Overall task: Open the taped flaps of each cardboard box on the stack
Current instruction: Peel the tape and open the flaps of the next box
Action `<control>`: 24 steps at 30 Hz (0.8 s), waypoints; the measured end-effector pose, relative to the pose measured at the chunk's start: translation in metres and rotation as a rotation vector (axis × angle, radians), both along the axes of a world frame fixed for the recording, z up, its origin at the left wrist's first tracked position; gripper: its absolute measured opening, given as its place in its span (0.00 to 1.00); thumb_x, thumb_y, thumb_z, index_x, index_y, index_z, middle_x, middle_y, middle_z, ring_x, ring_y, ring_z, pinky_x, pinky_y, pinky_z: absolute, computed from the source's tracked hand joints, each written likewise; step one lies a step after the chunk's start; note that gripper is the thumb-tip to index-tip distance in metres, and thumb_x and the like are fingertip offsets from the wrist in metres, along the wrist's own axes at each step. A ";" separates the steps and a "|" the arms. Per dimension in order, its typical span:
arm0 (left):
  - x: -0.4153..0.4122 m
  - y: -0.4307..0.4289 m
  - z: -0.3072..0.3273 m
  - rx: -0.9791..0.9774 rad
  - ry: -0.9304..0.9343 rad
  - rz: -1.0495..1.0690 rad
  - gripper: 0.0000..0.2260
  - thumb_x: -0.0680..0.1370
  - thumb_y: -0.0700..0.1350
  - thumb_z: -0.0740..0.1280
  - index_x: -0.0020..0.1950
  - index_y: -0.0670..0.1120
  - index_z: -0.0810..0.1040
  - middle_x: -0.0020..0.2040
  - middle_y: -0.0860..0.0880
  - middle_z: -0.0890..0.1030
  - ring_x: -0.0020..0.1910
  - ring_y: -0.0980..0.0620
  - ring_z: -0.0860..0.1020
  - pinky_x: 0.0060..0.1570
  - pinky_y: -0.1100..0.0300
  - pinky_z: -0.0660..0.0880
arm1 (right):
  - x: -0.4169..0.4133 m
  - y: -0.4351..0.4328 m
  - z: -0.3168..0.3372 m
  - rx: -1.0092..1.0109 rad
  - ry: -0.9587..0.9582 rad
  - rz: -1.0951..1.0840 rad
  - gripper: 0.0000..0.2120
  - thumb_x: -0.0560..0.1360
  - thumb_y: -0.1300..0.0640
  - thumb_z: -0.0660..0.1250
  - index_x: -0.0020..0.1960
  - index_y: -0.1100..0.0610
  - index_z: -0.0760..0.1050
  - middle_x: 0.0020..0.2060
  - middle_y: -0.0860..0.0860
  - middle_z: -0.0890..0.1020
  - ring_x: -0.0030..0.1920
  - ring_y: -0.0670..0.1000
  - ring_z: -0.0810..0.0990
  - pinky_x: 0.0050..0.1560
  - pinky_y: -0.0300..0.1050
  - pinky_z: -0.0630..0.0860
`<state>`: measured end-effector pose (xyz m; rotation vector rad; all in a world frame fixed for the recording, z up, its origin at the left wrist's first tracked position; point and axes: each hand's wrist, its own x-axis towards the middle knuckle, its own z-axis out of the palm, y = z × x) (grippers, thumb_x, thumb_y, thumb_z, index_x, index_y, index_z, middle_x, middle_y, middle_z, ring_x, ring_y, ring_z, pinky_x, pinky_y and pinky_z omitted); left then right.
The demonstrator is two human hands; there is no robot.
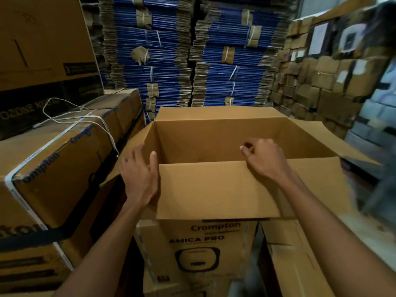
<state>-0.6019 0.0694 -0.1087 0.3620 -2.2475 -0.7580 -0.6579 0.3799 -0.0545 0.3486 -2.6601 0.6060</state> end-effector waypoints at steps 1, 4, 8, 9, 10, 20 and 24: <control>0.006 0.000 -0.010 0.010 0.036 -0.044 0.25 0.85 0.60 0.53 0.78 0.49 0.63 0.77 0.43 0.66 0.76 0.43 0.62 0.76 0.39 0.58 | 0.010 0.010 -0.013 0.000 0.102 -0.014 0.11 0.83 0.50 0.61 0.53 0.52 0.81 0.44 0.49 0.83 0.45 0.50 0.80 0.54 0.49 0.74; 0.030 -0.001 -0.042 0.091 0.111 -0.161 0.27 0.85 0.59 0.56 0.82 0.53 0.53 0.82 0.49 0.57 0.80 0.46 0.56 0.77 0.41 0.56 | 0.032 0.046 -0.057 -0.061 0.291 -0.107 0.16 0.84 0.48 0.55 0.59 0.53 0.80 0.57 0.51 0.83 0.62 0.52 0.78 0.70 0.55 0.62; 0.061 -0.001 -0.080 0.343 0.122 -0.168 0.28 0.83 0.63 0.56 0.81 0.54 0.59 0.79 0.48 0.63 0.75 0.50 0.64 0.71 0.47 0.65 | 0.051 0.084 -0.104 -0.113 0.287 -0.218 0.24 0.85 0.46 0.53 0.80 0.50 0.63 0.80 0.51 0.61 0.81 0.53 0.55 0.79 0.55 0.45; 0.067 0.003 -0.085 0.500 0.098 -0.171 0.25 0.84 0.63 0.56 0.77 0.54 0.67 0.74 0.47 0.70 0.72 0.49 0.70 0.69 0.46 0.69 | 0.054 0.091 -0.113 -0.167 0.273 -0.237 0.25 0.85 0.45 0.52 0.81 0.49 0.60 0.81 0.51 0.58 0.81 0.52 0.53 0.80 0.55 0.44; 0.072 0.005 -0.089 0.734 0.106 -0.202 0.21 0.84 0.62 0.56 0.71 0.54 0.74 0.67 0.48 0.77 0.66 0.49 0.75 0.66 0.46 0.72 | 0.056 0.097 -0.119 -0.236 0.264 -0.263 0.25 0.85 0.45 0.51 0.81 0.49 0.59 0.81 0.51 0.57 0.82 0.52 0.52 0.80 0.55 0.44; 0.055 -0.005 -0.113 1.030 -0.181 -0.300 0.11 0.85 0.38 0.60 0.66 0.42 0.75 0.57 0.42 0.81 0.50 0.48 0.79 0.48 0.54 0.75 | 0.052 0.156 -0.142 -1.706 -0.055 -0.327 0.22 0.86 0.43 0.53 0.70 0.55 0.75 0.57 0.52 0.84 0.62 0.54 0.81 0.61 0.49 0.76; 0.039 -0.012 -0.134 0.979 -0.325 -0.272 0.13 0.83 0.32 0.60 0.67 0.39 0.74 0.62 0.41 0.77 0.50 0.47 0.76 0.50 0.55 0.77 | 0.038 0.156 -0.178 -1.593 -0.218 -0.370 0.14 0.86 0.59 0.53 0.62 0.52 0.77 0.48 0.51 0.82 0.48 0.51 0.79 0.67 0.61 0.72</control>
